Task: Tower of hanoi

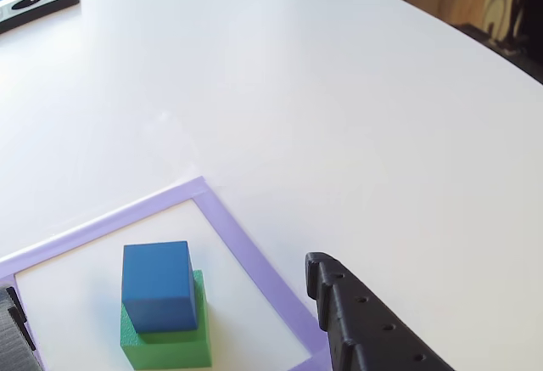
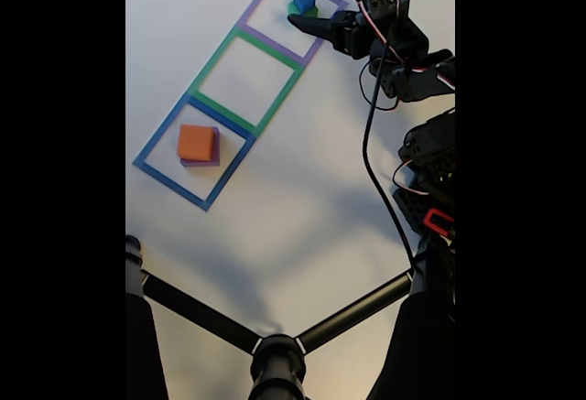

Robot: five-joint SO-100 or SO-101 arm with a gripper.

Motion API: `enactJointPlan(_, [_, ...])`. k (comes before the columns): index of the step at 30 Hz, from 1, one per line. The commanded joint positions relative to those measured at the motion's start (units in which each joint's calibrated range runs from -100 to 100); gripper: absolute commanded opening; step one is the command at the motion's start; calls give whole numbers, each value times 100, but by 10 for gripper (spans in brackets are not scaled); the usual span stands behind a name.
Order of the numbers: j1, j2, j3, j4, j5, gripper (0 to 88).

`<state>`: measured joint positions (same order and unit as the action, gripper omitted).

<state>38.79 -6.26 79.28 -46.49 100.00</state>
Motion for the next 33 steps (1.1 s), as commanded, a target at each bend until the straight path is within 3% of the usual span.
enactJointPlan(1, [-193,562,-490,-673,0,416])
enactJointPlan(33, [-635,1948,-1372,-1069,0,402])
